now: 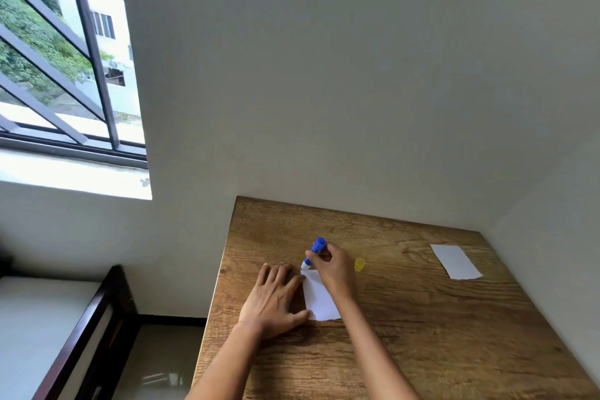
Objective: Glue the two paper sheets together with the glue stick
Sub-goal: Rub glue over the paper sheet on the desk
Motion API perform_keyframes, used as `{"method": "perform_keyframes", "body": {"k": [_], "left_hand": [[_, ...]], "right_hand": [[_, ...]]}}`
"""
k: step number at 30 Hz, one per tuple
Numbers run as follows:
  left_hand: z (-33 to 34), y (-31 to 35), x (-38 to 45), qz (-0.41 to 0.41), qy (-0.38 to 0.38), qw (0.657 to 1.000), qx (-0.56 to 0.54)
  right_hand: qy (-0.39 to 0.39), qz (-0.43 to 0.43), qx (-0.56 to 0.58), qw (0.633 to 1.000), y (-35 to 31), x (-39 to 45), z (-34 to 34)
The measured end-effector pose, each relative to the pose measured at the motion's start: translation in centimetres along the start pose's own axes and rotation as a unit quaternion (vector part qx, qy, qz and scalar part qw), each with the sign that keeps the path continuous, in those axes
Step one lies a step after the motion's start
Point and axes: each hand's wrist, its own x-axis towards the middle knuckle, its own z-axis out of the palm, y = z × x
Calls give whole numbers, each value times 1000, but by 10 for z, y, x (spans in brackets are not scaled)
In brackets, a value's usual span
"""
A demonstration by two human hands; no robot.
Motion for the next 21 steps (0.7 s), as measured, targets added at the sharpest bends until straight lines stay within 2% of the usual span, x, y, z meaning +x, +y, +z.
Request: {"method": "perform_keyframes", "body": {"k": [12,21], "left_hand": [[0,-1,0,-4,1,1000,-13],[0,-2,1,-6,-7,1000,-15]], "right_hand": [[-12,10,-42,999,9,5,-5],[25,31,-68,997,30,11,-26]]}}
